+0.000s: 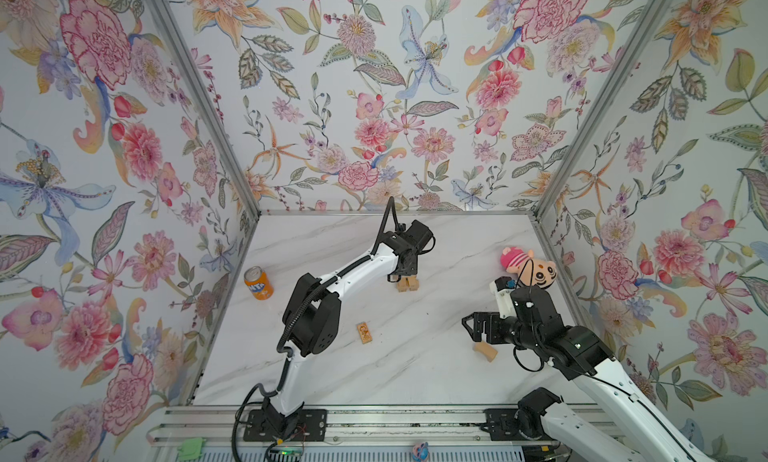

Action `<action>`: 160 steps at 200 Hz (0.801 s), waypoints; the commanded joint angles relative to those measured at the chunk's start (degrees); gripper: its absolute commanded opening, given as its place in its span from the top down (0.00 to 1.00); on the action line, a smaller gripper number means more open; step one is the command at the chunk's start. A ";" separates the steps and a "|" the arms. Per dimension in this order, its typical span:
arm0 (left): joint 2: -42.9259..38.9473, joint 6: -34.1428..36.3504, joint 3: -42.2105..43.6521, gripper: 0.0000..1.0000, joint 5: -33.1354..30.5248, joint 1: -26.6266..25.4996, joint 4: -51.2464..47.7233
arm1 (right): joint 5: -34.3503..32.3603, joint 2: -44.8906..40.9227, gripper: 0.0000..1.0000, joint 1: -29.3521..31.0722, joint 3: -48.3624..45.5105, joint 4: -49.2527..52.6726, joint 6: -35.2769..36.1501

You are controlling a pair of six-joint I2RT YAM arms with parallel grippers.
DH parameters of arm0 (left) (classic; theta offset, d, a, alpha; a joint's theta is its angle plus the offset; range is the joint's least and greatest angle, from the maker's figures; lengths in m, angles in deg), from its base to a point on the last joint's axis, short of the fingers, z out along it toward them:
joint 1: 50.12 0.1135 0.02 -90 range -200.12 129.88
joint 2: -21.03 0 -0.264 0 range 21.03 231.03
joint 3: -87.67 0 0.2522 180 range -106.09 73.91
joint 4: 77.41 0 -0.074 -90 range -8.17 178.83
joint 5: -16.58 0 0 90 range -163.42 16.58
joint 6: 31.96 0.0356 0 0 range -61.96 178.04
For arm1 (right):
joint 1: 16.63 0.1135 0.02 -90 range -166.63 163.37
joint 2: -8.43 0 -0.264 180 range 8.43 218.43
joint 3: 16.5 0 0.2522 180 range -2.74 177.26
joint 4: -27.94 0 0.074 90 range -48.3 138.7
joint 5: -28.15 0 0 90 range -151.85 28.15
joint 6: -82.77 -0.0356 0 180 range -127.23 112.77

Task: Build the wood block tower
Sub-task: 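Lift the block with the left gripper and carry it to the structure, then lower the held block against the side of the structure with the left gripper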

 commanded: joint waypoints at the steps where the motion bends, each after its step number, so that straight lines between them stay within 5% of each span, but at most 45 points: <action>1: 1.75 -0.37 -2.25 0.76 1.60 0.87 -0.37 | -1.12 -0.09 0.01 0.23 0.34 -0.92 0.24; 160: 5.53 -5.22 -5.60 0.76 2.91 1.52 0.04 | -1.37 -2.09 0.01 -0.21 -0.91 -0.91 0.10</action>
